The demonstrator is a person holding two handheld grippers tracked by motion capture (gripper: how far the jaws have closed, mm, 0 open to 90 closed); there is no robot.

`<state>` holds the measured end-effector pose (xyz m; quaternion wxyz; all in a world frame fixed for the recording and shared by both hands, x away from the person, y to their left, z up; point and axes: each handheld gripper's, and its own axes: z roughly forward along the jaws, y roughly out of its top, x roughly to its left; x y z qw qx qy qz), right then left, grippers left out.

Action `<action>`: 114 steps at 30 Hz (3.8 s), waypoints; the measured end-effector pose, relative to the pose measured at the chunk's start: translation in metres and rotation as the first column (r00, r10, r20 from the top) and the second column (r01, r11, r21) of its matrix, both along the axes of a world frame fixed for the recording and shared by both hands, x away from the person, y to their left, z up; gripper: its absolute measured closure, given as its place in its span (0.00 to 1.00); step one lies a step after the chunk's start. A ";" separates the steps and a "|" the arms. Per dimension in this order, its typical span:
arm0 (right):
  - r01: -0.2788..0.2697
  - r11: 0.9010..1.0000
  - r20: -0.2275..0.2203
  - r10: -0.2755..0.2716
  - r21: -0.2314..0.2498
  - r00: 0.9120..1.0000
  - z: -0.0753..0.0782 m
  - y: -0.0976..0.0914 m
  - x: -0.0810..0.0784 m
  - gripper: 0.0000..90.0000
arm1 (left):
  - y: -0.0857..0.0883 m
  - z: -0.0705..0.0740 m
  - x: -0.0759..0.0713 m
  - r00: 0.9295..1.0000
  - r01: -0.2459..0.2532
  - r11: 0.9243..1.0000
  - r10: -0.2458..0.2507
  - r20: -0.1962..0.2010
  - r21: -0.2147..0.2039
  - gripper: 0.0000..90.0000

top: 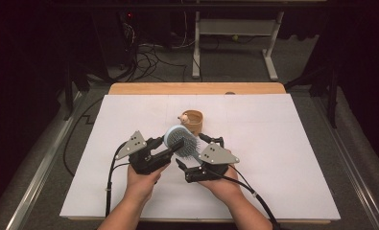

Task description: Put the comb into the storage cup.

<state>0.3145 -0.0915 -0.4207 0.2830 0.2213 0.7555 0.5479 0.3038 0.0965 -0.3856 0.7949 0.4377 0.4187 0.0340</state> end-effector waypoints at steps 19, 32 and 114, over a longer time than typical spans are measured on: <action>0.011 1.000 -0.012 -0.011 0.009 1.000 0.000 -0.016 -0.002 0.00 | 0.013 0.005 -0.004 0.996 -0.054 0.998 0.052 0.069 0.038 0.64; 0.053 0.999 -0.019 -0.053 0.002 0.998 -0.002 -0.041 -0.002 0.00 | 0.028 0.006 -0.005 0.991 -0.099 0.993 0.093 0.096 0.058 0.64; 0.339 0.936 -0.129 -0.327 0.094 0.936 -0.029 -0.184 -0.028 0.00 | 0.041 0.035 0.004 0.978 -0.158 0.987 0.151 0.142 0.039 0.64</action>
